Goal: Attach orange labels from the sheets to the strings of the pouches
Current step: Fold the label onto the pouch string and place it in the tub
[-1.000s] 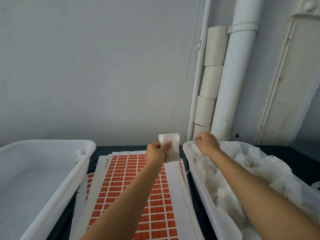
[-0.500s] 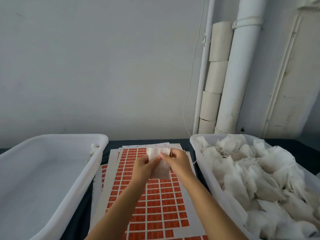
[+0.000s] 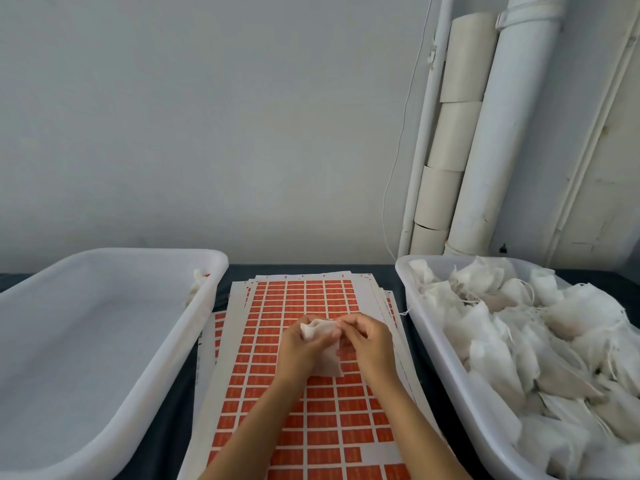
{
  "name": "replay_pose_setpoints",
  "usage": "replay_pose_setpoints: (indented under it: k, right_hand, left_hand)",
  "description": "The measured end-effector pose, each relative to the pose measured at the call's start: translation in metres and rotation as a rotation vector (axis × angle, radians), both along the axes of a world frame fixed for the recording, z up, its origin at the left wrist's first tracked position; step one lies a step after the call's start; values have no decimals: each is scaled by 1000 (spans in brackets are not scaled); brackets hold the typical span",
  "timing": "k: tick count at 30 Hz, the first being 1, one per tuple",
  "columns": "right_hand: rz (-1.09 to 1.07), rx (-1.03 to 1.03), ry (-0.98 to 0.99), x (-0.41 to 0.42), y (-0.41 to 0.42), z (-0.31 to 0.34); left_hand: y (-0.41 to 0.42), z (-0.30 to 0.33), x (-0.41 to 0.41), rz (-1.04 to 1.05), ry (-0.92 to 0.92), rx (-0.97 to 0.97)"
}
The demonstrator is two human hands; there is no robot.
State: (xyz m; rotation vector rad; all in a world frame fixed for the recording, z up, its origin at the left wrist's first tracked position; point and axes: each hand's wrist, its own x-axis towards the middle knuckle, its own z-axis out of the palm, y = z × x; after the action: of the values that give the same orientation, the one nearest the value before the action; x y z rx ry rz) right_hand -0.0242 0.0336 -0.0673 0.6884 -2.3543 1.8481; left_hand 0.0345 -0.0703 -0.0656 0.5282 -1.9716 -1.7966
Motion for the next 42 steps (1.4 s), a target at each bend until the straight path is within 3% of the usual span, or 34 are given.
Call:
replay_pose_setpoints:
  k: [9,16,24,32,37,42]
  right_hand:
    - [56,200,271,-2,9,-6]
    - [-22,289,388,0,7,-4]
    - [-143,271,322,-3,14,-2]
    - [-178,230,259,-5,16,-3]
    - [-192,191,216,-6,16,-5]
    - [-229,117,185,-10,17,-9]
  left_hand:
    - [6,-10,-6,66,96,-146]
    - [6,-11,-7,127,140,-303]
    - [-3,-15,-10,194,157,-147]
    - [-7,-11,-8,159,169,-159]
    - [-9,-11,-6,53,163,-186]
    - [-17,-12,-3,-186,1,-240]
